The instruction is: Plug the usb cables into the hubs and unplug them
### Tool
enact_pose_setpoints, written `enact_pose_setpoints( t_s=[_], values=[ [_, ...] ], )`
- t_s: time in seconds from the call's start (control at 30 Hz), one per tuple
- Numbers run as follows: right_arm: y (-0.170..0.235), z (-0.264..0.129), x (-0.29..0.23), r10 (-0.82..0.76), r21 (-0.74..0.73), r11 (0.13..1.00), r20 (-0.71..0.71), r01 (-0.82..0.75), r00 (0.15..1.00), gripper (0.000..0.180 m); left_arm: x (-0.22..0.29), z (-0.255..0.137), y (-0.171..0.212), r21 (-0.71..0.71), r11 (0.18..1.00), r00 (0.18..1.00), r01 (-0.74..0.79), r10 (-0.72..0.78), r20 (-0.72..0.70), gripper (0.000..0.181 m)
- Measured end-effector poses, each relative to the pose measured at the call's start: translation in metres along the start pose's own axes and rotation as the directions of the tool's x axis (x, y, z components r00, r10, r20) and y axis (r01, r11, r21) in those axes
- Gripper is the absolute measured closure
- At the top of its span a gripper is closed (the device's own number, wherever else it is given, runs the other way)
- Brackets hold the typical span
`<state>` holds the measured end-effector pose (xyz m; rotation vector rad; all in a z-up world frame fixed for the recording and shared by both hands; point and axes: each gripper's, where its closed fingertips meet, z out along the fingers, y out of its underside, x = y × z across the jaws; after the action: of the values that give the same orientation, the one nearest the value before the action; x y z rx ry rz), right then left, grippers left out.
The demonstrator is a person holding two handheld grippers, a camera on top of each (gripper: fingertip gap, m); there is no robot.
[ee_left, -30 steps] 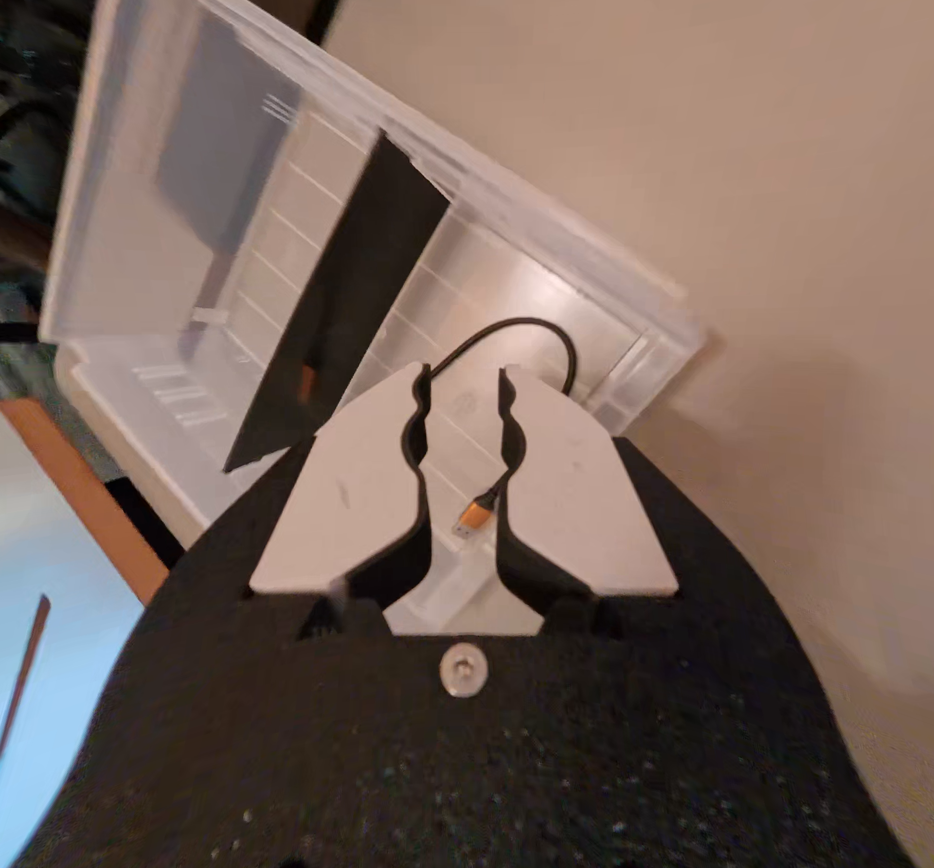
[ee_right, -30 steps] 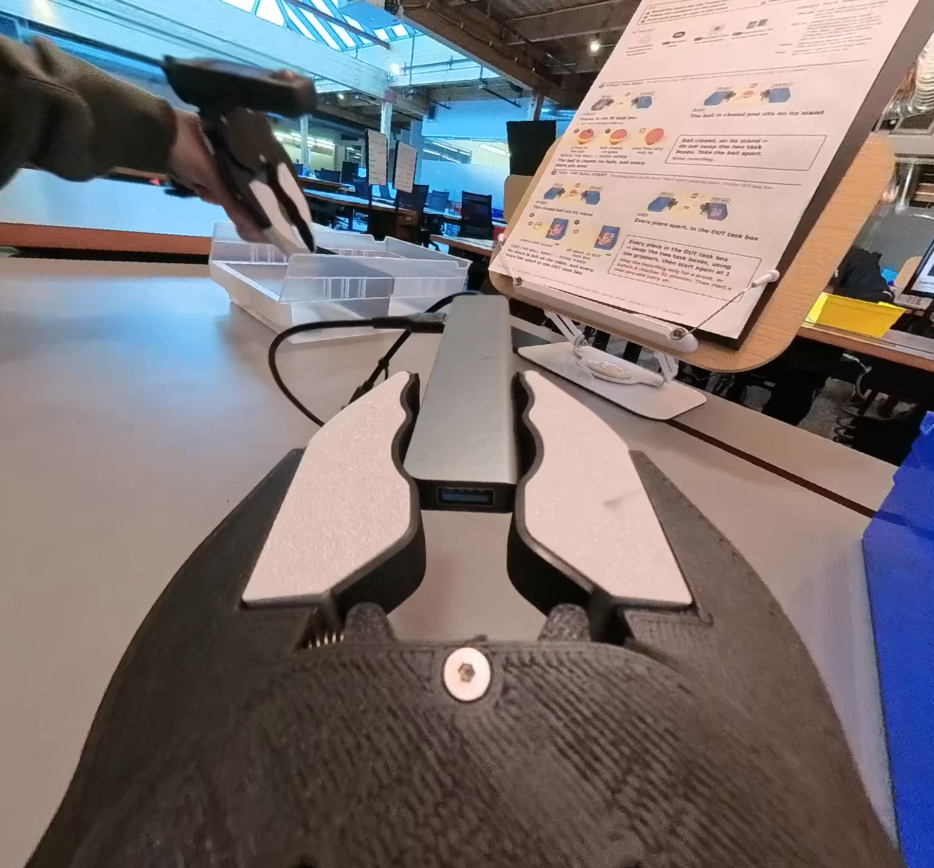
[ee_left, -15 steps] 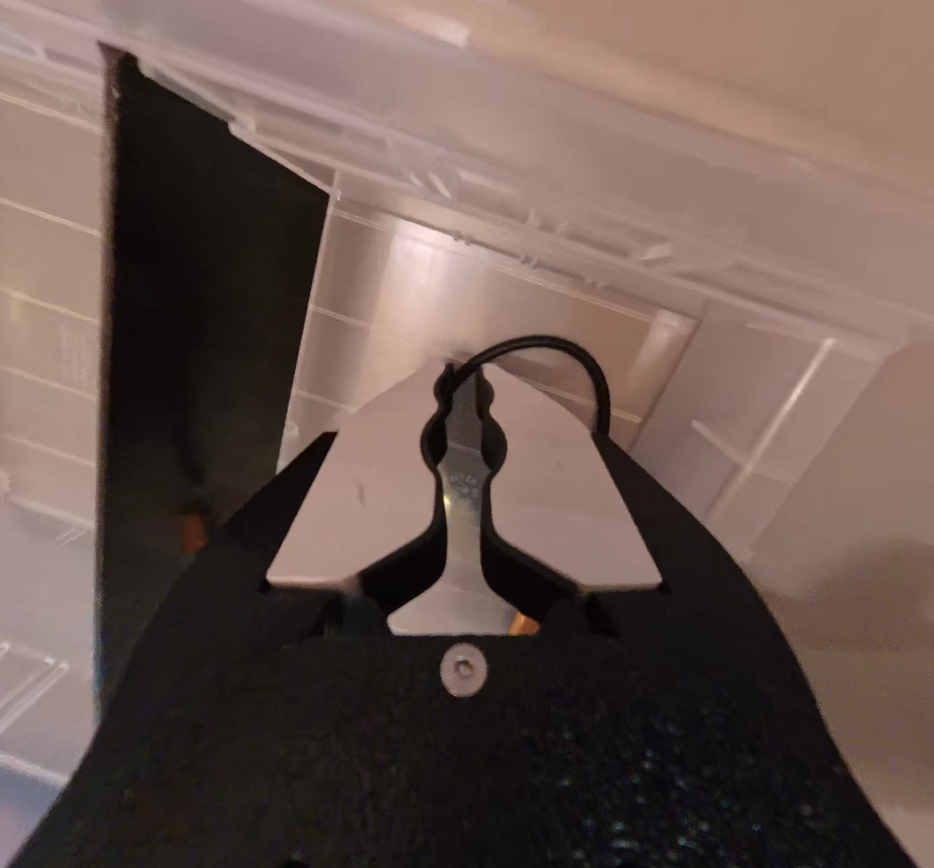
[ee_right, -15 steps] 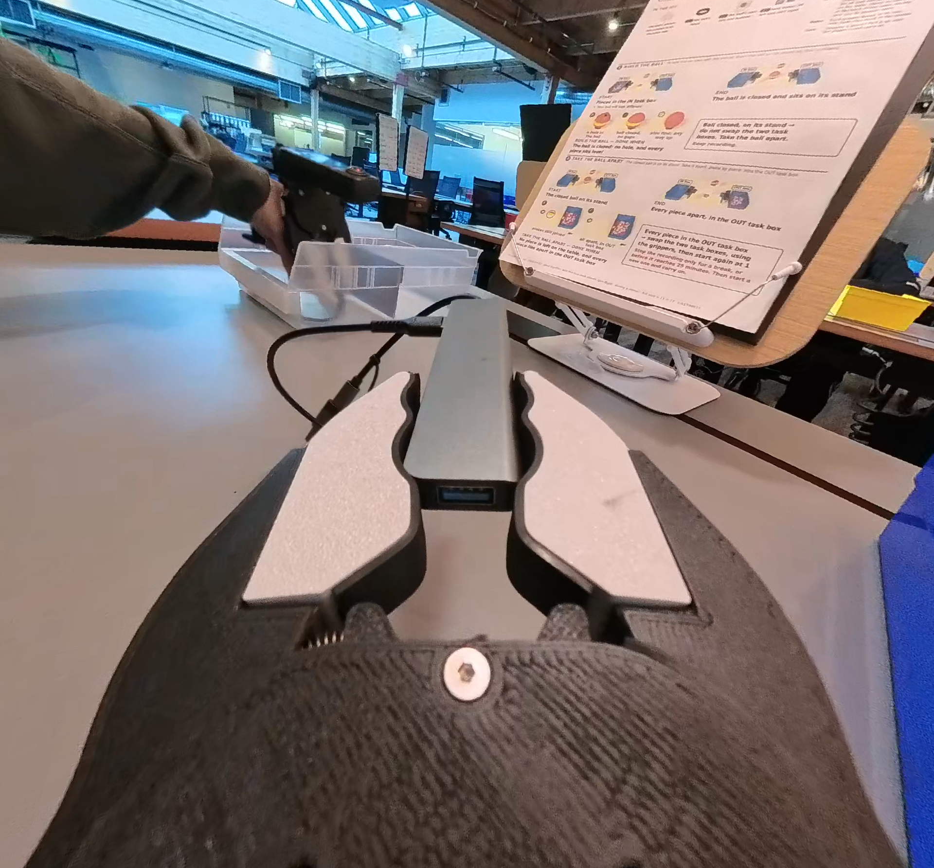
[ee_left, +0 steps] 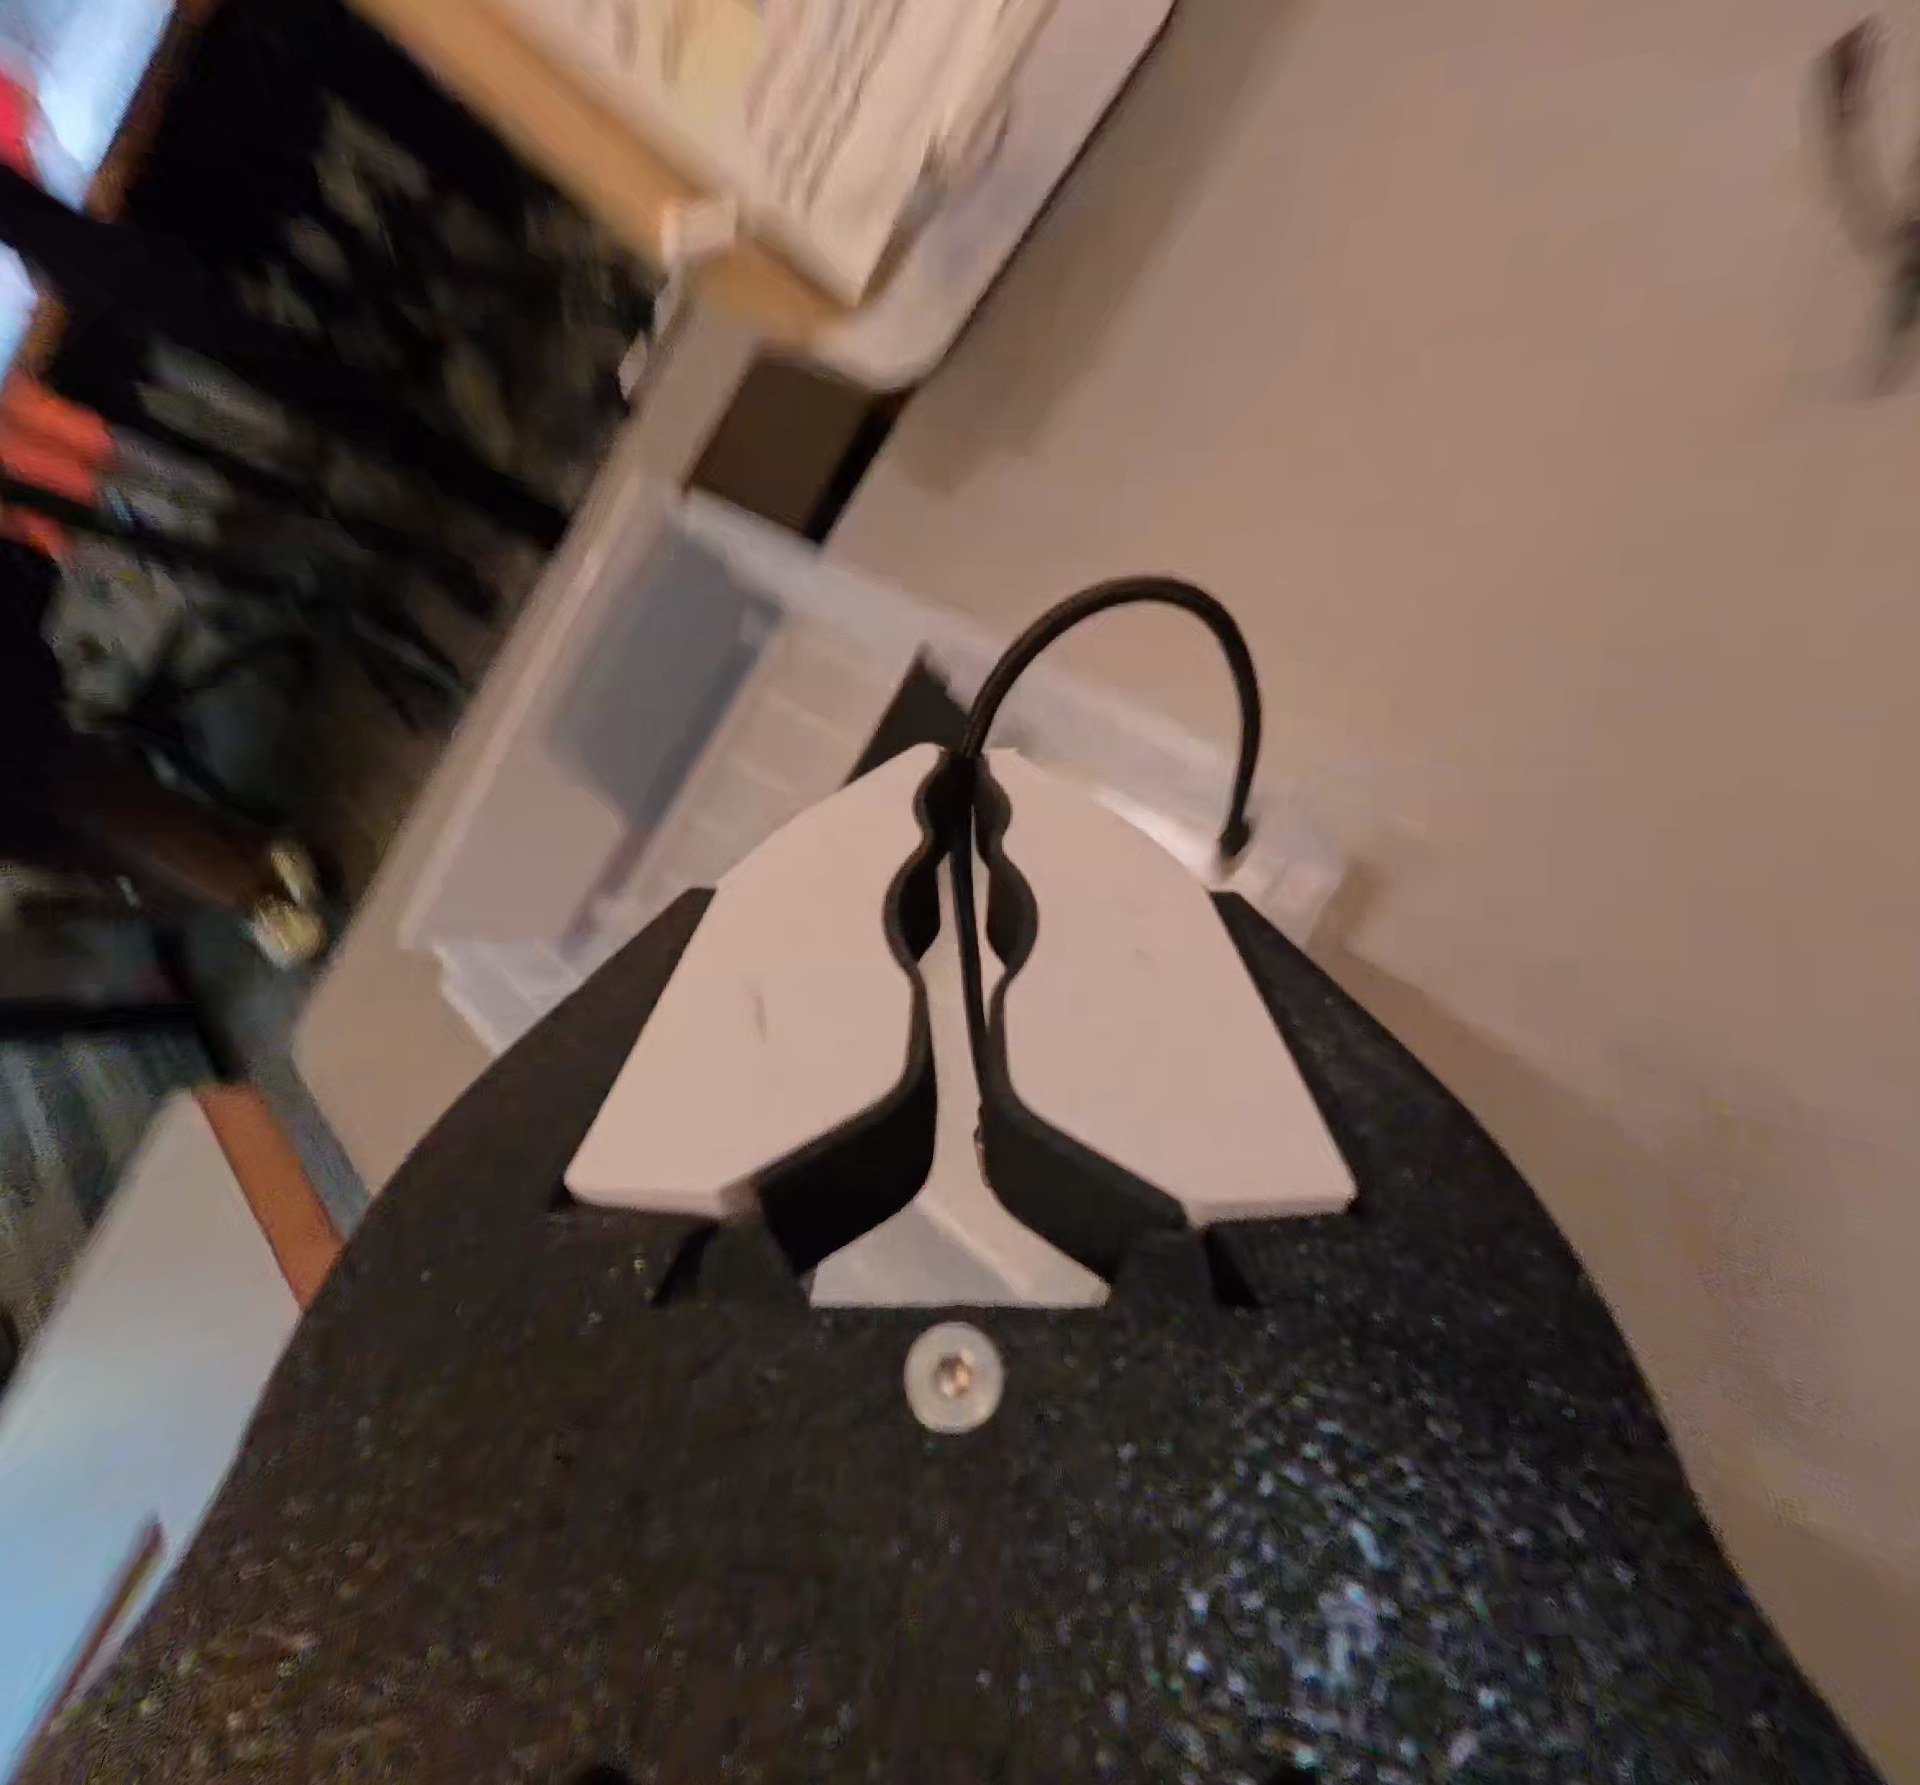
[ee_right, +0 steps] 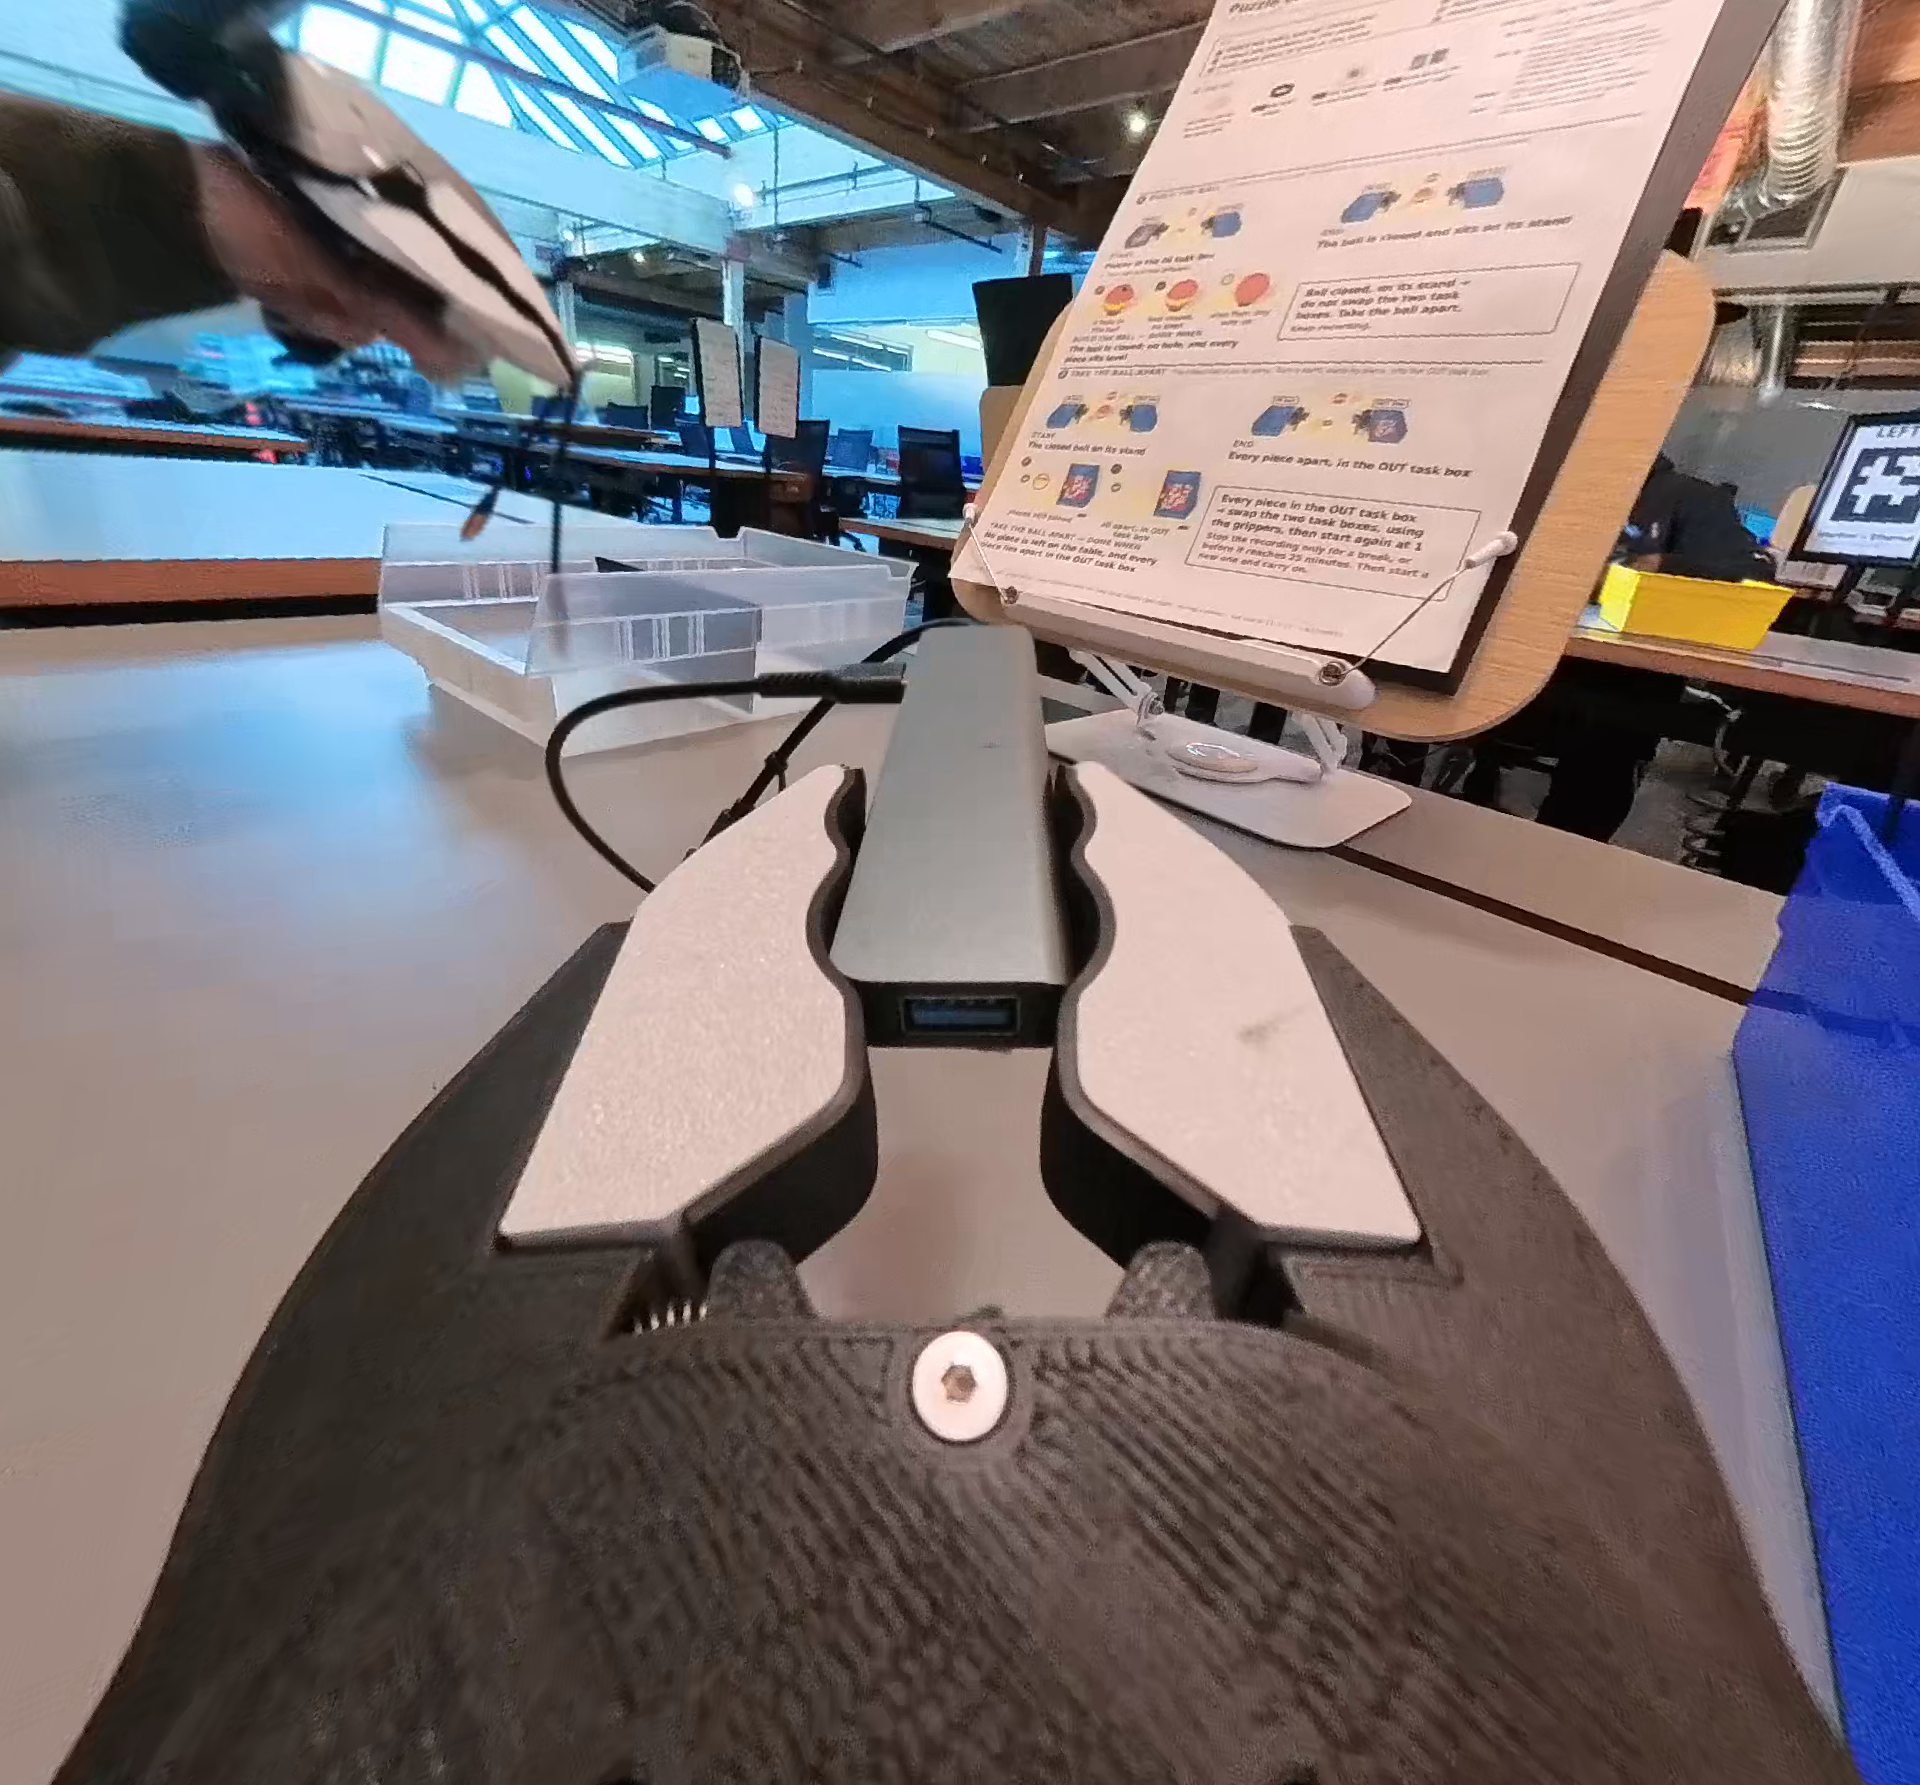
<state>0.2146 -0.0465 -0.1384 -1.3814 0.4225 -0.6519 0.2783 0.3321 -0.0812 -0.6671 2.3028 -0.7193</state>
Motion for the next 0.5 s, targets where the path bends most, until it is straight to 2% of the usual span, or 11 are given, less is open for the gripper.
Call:
enact_pose_setpoints(
  t_s=[0.03,0.13,0.23,0.37,0.5],
  values=[
    [0.0,0.0,0.0,0.0,0.003,1.0,-0.002,0.0,1.0,0.144,0.015,-0.011,-0.023,0.063,0.996,0.998,-0.055,0.055,-0.002,0.179],
    [-0.002,-0.003,0.003,0.004,0.02,1.0,-0.012,-0.004,1.0,0.144,0.078,-0.019,-0.07,0.123,0.965,0.972,-0.23,0.234,-0.022,0.178],
    [-0.004,-0.009,0.017,0.02,0.032,0.999,-0.07,-0.018,0.997,0.144,0.162,0.001,-0.092,0.155,0.928,0.927,-0.339,0.358,-0.116,0.179],
    [-0.005,-0.017,0.029,0.015,0.039,0.999,-0.114,-0.01,0.993,0.144,0.263,0.038,-0.095,0.242,0.86,0.842,-0.449,0.498,-0.207,0.179],
    [-0.007,-0.02,0.033,0.047,0.058,0.997,-0.116,-0.041,0.992,0.144,0.309,0.068,-0.091,0.228,0.877,0.835,-0.424,0.476,-0.277,0.179]
  ],
)
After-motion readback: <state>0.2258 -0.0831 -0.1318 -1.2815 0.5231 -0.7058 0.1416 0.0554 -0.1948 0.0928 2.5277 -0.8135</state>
